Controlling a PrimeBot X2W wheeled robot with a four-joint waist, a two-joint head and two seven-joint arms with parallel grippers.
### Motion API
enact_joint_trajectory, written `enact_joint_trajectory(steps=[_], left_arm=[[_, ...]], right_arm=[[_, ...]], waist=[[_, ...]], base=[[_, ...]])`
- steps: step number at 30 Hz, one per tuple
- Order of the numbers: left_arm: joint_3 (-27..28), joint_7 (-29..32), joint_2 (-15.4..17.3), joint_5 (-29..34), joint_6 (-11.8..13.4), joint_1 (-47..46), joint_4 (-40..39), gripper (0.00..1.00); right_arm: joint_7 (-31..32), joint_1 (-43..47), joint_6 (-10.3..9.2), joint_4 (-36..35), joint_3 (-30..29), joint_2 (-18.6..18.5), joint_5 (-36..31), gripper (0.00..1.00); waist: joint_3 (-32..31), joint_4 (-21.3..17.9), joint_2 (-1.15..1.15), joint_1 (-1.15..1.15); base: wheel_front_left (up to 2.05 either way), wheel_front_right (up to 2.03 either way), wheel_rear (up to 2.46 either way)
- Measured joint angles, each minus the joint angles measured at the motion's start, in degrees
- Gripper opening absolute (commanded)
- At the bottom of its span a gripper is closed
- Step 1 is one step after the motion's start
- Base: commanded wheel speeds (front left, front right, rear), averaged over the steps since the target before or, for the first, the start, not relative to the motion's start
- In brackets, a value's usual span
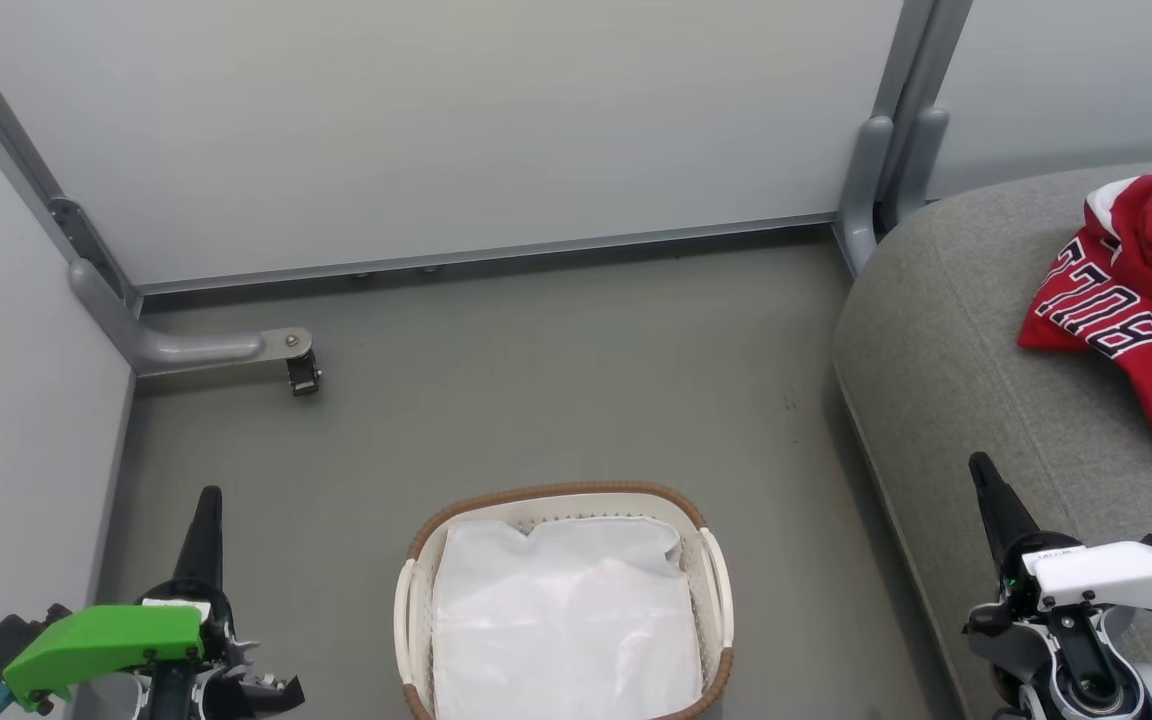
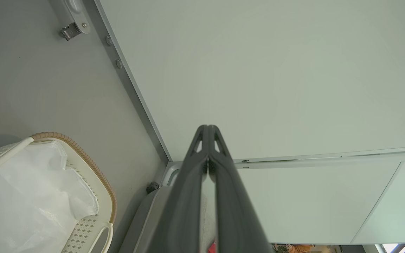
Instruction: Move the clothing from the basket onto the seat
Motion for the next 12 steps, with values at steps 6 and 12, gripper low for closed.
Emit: enact_joint_trajectory(steps=[6, 12], left_arm=[[0.2, 0.7, 0.0, -2.5, -0.2, -0.1, -0.1, 0.00], [0.3, 1.3, 0.0, -4.9, -0.3, -0.6, -0.3, 0.00]], right_arm=[[0.7, 0.0, 0.00, -0.3, -0.3, 0.0, 2.6, 0.00], [1.4, 0.0, -0.01, -0.6, -0.5, 0.0, 5.1, 0.00]], waist=[[-0.1, 0.0, 0.00, 0.00], [-0.2, -0.1, 0.00, 0.00]], base=[[0.00, 0.00, 0.00], [0.00, 0.00, 0.00]])
